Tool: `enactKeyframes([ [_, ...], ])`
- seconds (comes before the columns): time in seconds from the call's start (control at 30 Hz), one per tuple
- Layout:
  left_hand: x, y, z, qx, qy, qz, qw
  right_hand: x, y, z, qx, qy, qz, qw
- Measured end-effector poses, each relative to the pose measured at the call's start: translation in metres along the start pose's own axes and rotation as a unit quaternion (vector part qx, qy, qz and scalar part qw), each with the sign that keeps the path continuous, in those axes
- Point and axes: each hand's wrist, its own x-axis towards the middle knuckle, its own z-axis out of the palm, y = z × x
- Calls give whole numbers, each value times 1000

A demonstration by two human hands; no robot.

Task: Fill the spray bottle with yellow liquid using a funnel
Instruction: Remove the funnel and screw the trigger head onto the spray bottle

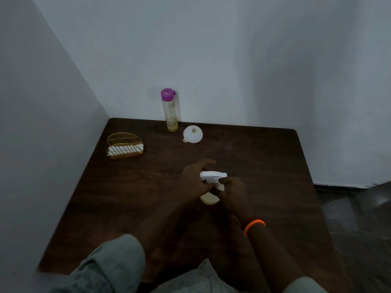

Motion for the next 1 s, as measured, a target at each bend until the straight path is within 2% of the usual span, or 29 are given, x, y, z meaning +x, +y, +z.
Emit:
enactKeyframes([
  [0.17, -5, 0, 0, -10, -17, 24, 1000, 0, -2, 1, -2, 12, 19, 1000],
  [0.37, -4, 3, 2, -16, 6, -22, 1000, 1, -3, 1, -1, 4, 3, 1000],
  [0.6, -7, 3, 1, -17, 3, 9, 1000, 0, -2, 2, 15, 8, 29, 999],
  [0.83, -5, 6, 2, -8, 10, -38, 999, 0, 0, 2, 5, 2, 26, 1000],
  [1.0, -7, 6, -2, -18, -9, -10, 1000, 1, 3, 3, 11, 5, 27, 1000],
])
